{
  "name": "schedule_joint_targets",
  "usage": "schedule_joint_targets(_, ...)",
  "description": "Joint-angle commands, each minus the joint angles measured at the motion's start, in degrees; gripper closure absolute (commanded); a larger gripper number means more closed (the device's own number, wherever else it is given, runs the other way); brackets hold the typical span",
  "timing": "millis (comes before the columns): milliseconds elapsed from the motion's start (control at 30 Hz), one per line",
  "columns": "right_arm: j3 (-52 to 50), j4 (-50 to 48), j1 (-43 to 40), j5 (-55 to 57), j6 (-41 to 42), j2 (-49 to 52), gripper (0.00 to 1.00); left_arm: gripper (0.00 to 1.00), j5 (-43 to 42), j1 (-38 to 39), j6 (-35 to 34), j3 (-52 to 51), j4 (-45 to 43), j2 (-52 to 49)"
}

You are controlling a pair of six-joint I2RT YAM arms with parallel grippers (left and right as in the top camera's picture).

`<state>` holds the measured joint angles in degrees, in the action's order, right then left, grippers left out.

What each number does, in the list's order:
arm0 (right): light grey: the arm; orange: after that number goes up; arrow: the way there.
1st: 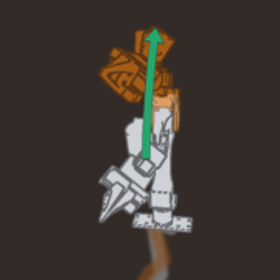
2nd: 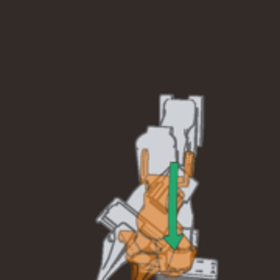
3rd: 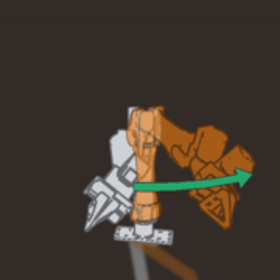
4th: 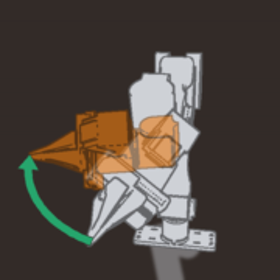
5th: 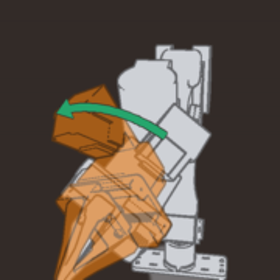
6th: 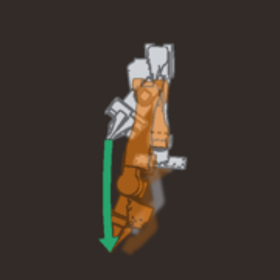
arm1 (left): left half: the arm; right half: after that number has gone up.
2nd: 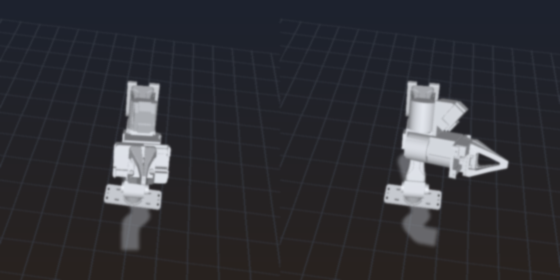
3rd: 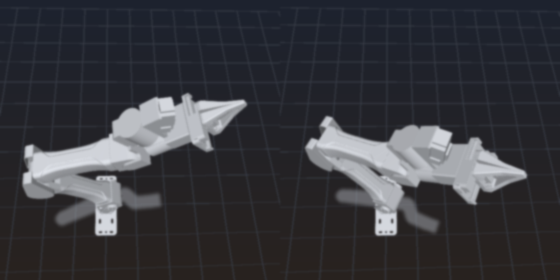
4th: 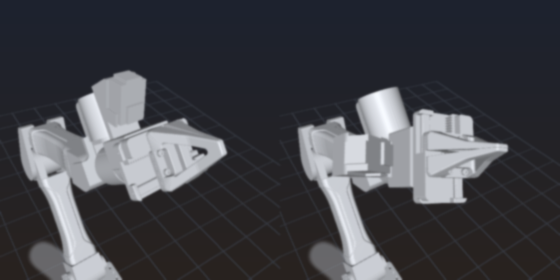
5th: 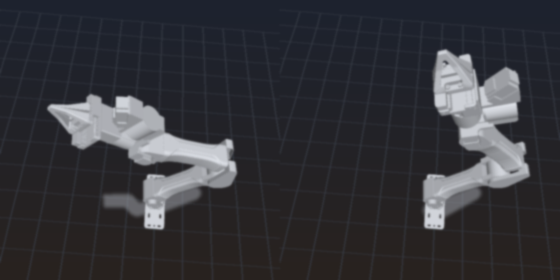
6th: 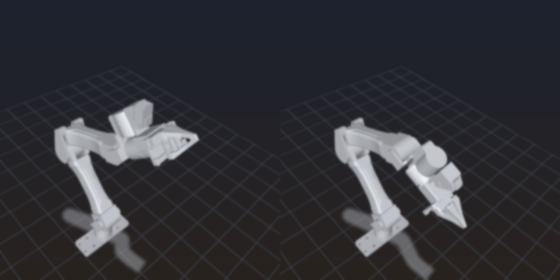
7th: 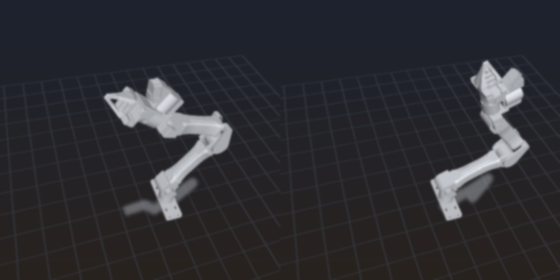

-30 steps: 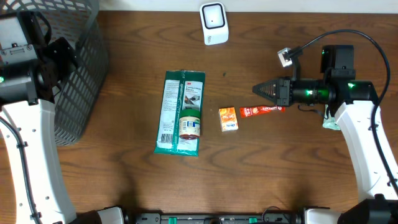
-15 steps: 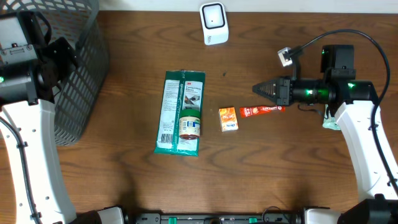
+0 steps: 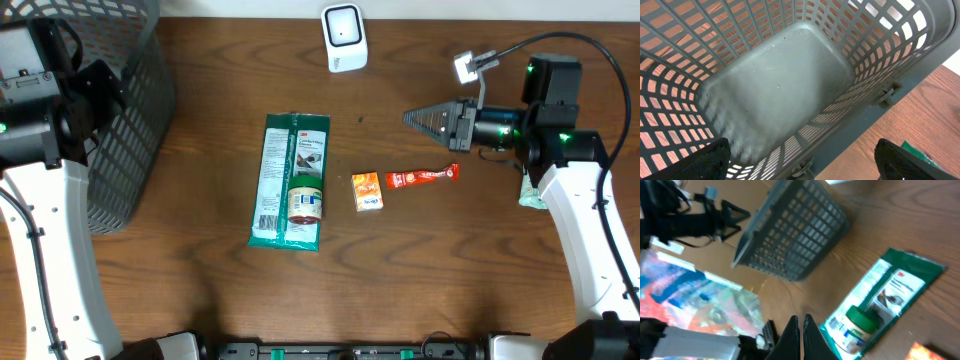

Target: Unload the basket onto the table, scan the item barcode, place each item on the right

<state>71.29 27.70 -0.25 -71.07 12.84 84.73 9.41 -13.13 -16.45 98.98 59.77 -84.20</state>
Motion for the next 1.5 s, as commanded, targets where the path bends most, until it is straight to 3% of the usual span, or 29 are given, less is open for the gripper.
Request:
schedule_joint_targets(0, 0.44, -3.76, 0.35, -5.79, 6.97, -0.07, 0.99, 0.08, 0.72, -0.31, 0.55, 0.35, 0.04, 0.02)
schedule_joint_targets(167, 0.42, -6.99, 0.35, -9.18, 9.55, -0.07, 0.96, 0.08, 0.72, -0.31, 0.55, 0.35, 0.04, 0.02)
schedule_joint_targets(233, 0.20, -3.15, 0.61, -4.87, 7.78, -0.07, 0.88, 0.07, 0.72, -0.31, 0.55, 0.35, 0.02, 0.02)
schedule_joint_targets(333, 0.15, 7.04, 2.40, 7.26, 2.16, 0.04, 0.65, 0.08, 0.72, -0.31, 0.55, 0.35, 0.04, 0.02)
schedule_joint_targets(400, 0.15, 13.46, 4.42, 17.94, -1.77, 0.24, 0.60, 0.08, 0.72, -0.31, 0.55, 0.35, 0.04, 0.02)
schedule_joint_targets(567, 0.15, 19.76, 9.53, 35.91, -6.64, 2.64, 0.60, 0.07, 0.72, -0.31, 0.57, 0.35, 0.04, 0.00)
schedule_joint_targets(767, 0.11, 19.06, 16.61, 46.95, -6.71, 9.84, 0.63, 0.07, 0.72, -0.31, 0.55, 0.35, 0.02, 0.00)
schedule_joint_targets(1333, 0.11, 15.63, 19.04, 47.23, -6.71, 28.94, 0.66, 0.08, 0.72, -0.31, 0.57, 0.35, 0.02, 0.00)
schedule_joint_targets(1400, 0.11, 14.80, 19.58, 47.21, -6.71, 30.29, 0.71, 0.08, 0.72, -0.31, 0.55, 0.35, 0.02, 0.00)
schedule_joint_targets(1467, 0.11, 14.27, 20.04, 47.21, -6.71, 30.84, 0.87, 0.08, 0.72, -0.31, 0.55, 0.35, 0.02, 0.00)
